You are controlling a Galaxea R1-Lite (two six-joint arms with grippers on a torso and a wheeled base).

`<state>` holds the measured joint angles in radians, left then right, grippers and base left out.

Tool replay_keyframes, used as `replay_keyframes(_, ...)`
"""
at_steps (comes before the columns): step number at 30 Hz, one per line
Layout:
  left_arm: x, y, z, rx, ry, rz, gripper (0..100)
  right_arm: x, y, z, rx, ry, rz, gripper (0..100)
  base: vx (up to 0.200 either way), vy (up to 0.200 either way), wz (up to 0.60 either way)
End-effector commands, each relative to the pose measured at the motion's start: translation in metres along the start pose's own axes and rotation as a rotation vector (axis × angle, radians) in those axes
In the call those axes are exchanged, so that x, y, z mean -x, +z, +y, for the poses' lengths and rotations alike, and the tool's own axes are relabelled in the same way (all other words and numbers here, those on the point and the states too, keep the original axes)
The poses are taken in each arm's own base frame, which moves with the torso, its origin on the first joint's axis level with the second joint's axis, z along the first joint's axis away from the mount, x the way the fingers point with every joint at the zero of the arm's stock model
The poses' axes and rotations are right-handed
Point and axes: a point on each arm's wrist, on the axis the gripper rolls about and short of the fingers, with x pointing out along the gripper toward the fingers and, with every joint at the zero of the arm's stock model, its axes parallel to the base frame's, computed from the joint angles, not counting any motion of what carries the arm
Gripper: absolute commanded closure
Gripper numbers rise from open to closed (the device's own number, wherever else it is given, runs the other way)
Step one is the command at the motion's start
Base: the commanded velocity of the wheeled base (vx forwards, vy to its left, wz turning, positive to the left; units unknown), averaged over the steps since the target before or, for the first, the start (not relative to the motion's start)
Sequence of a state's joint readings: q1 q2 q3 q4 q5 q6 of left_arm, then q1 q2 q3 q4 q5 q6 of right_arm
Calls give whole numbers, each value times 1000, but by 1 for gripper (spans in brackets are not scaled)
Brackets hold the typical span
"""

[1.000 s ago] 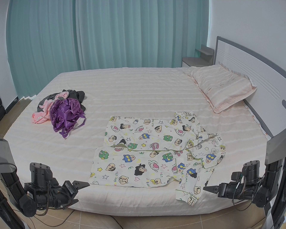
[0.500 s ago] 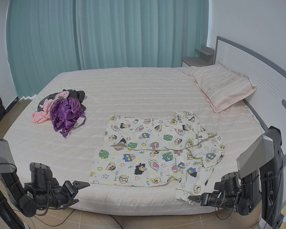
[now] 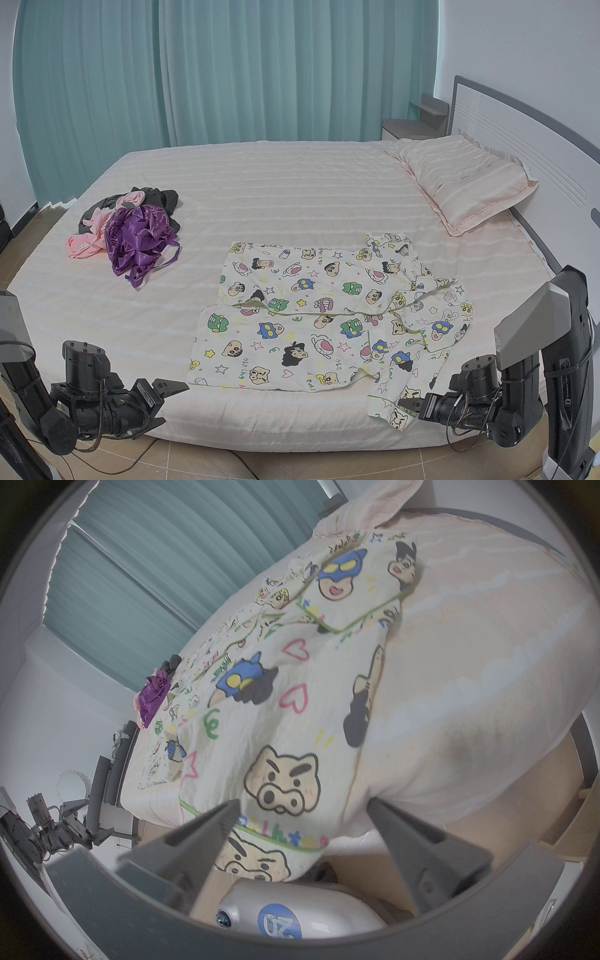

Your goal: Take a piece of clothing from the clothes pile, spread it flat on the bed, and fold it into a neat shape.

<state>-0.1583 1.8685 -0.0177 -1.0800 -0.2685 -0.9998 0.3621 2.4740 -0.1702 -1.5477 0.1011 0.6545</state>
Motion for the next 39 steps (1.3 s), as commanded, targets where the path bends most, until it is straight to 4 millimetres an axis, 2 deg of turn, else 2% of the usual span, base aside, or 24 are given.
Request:
replay_keyframes(1,1,-3,3,6,16,10,0,8,2,4,9,17,-19,100,0,0,0)
replay_keyframes(15,2,-3,4,6,17,11,0,24,2,-3,-13,-18,-10,100,0,0,0)
replay_keyframes(20,2,-3,4,6,18,9,0,37,15,-9,-26,-32,-69,100,0,0,0)
replay_keyframes(26,2,-3,4,6,19,7,0,48,32,-26,-16,-77,-137,100,0,0,0)
replay_keyframes(32,2,-2,4,5,18,6,0,57,27,-32,18,-97,-106,100,0,0,0)
replay_keyframes(33,2,-3,4,6,20,8,0,57,25,-32,31,-82,-84,0,0,0,0)
replay_keyframes(39,1,-3,4,6,21,8,0,57,25,-34,67,-46,-59,0,0,0,0)
